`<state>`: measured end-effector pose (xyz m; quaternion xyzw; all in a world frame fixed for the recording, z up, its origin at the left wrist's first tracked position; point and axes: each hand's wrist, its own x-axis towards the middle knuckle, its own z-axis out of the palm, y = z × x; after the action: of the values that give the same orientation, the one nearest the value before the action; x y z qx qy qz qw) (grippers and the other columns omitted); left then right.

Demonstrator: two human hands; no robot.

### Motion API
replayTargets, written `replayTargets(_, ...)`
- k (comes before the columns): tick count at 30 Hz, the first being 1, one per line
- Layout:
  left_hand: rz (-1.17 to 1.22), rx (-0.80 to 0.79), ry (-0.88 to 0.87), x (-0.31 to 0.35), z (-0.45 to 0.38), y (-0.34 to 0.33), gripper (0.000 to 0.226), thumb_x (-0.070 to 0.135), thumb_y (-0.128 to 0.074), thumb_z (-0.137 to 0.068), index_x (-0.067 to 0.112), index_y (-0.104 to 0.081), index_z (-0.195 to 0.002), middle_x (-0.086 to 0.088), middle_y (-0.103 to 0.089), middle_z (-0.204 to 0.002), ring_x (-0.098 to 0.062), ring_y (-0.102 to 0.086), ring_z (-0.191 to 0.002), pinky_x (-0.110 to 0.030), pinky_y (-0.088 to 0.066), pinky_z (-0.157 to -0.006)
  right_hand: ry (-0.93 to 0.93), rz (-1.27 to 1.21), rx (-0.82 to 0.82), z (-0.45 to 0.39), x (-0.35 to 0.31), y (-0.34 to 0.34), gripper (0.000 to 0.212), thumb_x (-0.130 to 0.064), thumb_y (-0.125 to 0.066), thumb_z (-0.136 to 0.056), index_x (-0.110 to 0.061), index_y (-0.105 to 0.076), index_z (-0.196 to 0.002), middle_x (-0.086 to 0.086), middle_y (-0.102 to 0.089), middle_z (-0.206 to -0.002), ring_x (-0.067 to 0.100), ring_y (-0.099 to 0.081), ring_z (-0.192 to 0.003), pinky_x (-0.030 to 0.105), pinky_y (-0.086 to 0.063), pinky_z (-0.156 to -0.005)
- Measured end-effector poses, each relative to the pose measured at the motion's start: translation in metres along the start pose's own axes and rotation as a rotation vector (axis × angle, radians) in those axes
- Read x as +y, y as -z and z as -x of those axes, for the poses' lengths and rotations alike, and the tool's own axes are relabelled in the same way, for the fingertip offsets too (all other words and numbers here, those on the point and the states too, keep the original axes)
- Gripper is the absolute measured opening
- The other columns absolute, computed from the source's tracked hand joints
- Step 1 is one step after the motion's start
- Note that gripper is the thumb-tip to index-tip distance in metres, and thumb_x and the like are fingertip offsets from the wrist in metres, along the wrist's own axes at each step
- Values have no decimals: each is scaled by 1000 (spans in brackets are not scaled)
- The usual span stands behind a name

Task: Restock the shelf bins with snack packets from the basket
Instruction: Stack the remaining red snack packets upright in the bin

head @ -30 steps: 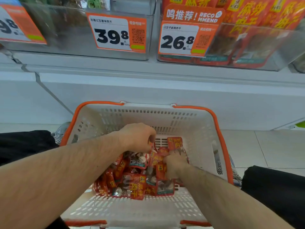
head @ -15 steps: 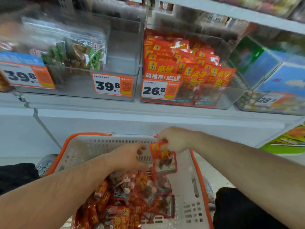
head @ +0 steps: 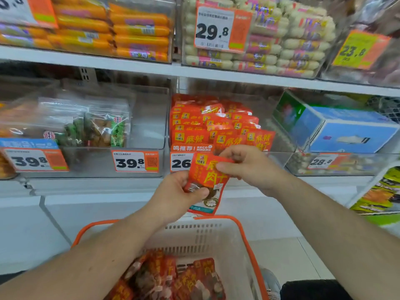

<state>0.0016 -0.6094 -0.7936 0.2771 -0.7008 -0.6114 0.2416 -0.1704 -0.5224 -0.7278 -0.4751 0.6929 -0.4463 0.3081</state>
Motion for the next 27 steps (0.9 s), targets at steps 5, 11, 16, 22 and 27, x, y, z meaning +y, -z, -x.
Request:
replayTargets(5,-91,93,-101,25,-21,-17,24,14,-75,-84,28,-70,-104,11,-75,-96,-8,-71,-91,-39,-56,-88,44,-176,111,2,-7,8,9,-10,-64,-92,-19,-65,-93,0,-72,-92,13,-70,-81,29,-54,-64)
replayTargets(11,-716,566,-503,37,-41,-17,81,49,-82,-67,21,-51,-136,1,-52,-137,-20,-45,-127,-40,-36,-103,223,70,427,5,-29,42,14,-10,-66,-91,-21,-63,-83,5,-70,-86,17,-65,-78,36,-56,-75)
replayTargets(16,-848,720,-196,31,-57,3,125,56,-86,-59,12,-16,-153,-17,-17,-157,-35,-18,-144,-54,-15,-113,321,59,650,6,-39,89,26,-3,-62,-92,-23,-53,-77,-3,-55,-67,-5,-49,-50,13,-42,-52)
replayTargets(22,-881,734,-164,14,-70,12,109,59,-86,-55,13,-32,-137,-10,-58,-125,-34,-53,-118,-52,-29,-105,201,187,665,-16,-9,105,22,-11,-61,-92,-26,-53,-78,-1,-59,-79,11,-55,-72,25,-47,-64)
replayTargets(27,-863,730,-187,12,-71,12,102,60,-85,-56,17,-35,-133,-5,-60,-122,-30,-55,-115,-48,-29,-106,54,320,566,-29,18,98,9,-16,-56,-97,-23,-57,-92,-1,-60,-88,15,-56,-82,30,-49,-71)
